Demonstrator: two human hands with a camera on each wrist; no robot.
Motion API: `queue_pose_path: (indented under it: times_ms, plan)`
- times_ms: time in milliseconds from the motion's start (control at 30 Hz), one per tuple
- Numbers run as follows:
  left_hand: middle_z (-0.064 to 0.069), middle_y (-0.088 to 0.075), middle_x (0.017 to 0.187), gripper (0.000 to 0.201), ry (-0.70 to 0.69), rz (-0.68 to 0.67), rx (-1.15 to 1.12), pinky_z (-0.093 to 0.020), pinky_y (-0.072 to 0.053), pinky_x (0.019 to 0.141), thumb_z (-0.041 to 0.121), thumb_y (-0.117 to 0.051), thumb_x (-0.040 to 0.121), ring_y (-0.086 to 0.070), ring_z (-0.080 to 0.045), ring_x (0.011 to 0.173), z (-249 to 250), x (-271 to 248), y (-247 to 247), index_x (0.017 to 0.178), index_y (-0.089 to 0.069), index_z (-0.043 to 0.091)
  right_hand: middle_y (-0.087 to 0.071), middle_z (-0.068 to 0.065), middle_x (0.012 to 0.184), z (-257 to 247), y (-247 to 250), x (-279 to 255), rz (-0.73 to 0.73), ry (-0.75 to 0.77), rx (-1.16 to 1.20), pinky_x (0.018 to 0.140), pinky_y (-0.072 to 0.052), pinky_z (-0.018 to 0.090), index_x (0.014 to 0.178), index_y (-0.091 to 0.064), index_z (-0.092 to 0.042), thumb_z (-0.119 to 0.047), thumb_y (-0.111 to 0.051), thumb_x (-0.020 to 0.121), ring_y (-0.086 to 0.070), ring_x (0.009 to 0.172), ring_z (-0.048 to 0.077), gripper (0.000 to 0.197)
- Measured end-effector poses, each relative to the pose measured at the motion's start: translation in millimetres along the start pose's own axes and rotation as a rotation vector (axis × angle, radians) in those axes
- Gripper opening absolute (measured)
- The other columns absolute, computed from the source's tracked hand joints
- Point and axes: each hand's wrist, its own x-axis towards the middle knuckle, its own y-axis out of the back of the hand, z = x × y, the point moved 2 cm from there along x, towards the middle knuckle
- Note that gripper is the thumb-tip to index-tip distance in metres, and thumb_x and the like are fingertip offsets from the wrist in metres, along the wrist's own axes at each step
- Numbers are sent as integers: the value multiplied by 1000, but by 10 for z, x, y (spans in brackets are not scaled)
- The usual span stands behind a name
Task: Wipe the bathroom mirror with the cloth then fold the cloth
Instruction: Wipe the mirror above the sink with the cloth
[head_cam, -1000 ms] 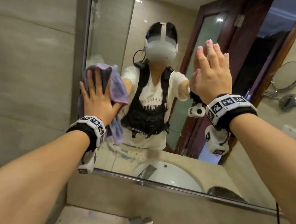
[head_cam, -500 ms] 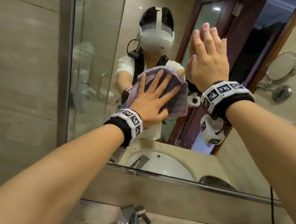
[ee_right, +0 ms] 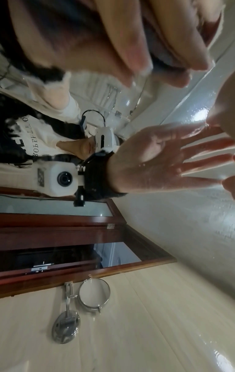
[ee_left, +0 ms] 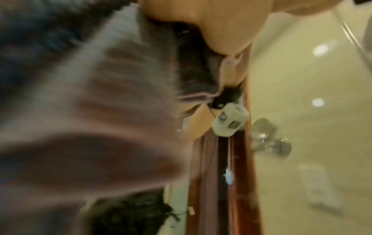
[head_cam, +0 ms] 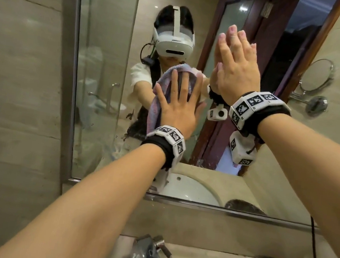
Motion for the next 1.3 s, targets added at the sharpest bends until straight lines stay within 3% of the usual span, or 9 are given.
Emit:
queue_pose_path:
  times_ms: [133, 267, 400, 633, 767, 933, 1067, 1167, 1300]
  plan:
    - [-7, -10, 158, 65, -197, -64, 96, -65, -3, 107, 51, -30, 96, -8, -31, 145, -359, -90, -66, 149, -1, 28, -10, 11, 157, -26, -11, -5, 10, -19, 31, 117, -7, 49, 149, -15, -11, -18, -35, 95, -8, 145, 30, 58]
    - [-7, 8, 158, 63, -125, -86, 88, -60, 13, 106, 53, -20, 96, 8, -29, 145, -774, -171, -22, 147, 10, 31, -12, 10, 157, -29, -54, -15, 50, -34, 55, 117, -6, 49, 149, -17, -13, -18, -35, 94, -9, 145, 29, 58]
    - [-16, -4, 157, 67, 132, -1, 83, -62, 2, 109, 60, -12, 93, -4, -37, 144, -1382, -271, -8, 148, 6, 27, -11, 10, 157, -35, -48, -17, 52, -41, 78, 118, -5, 49, 149, -17, -13, -19, -35, 93, -7, 145, 28, 58]
    - [-21, -11, 155, 72, 219, 57, 31, -66, -5, 108, 61, -10, 92, -10, -42, 142, -1357, -309, -58, 149, 2, 18, -13, 10, 157, -91, -71, -9, 98, -56, 68, 117, -5, 49, 148, -17, -12, -16, -33, 92, -9, 145, 29, 59]
    - [-23, -11, 154, 74, 200, 72, 29, -67, -4, 107, 63, -11, 92, -9, -43, 142, -1309, -355, -127, 149, 0, 16, -7, 2, 158, -192, -200, -49, 153, -52, 110, 116, -10, 51, 150, -9, -19, -15, -40, 93, -4, 146, 22, 65]
    - [-20, -20, 153, 70, 13, 29, 44, -69, -9, 104, 61, -16, 93, -15, -41, 141, -1014, -506, -257, 149, -10, 19, -35, 7, 150, -502, -520, -700, 49, 411, -41, 110, -23, 59, 140, -39, -17, -15, -45, 85, -32, 138, 30, 56]
    - [-12, -16, 153, 65, -185, -36, 50, -70, -7, 102, 56, 3, 93, -6, -33, 141, -781, -605, -392, 147, -14, 24, -33, 11, 150, -419, -518, -918, 117, 300, 32, 115, -16, 50, 143, -35, -14, -14, -49, 90, -28, 140, 28, 54]
    - [-8, -20, 154, 57, -180, -15, 38, -65, -5, 104, 53, -9, 95, 1, -26, 141, -852, -601, -398, 146, -11, 29, -29, 11, 152, -393, -473, -913, 145, 314, -20, 117, -10, 46, 145, -31, -13, -17, -46, 94, -23, 141, 27, 54]
    - [-14, -26, 152, 60, 54, 71, 56, -63, -12, 106, 52, -27, 95, -24, -34, 140, -1291, -667, -338, 147, -13, 27, -28, 11, 152, -579, -545, -943, 131, 265, -22, 116, -11, 50, 146, -30, -15, -23, -42, 95, -21, 142, 26, 53]
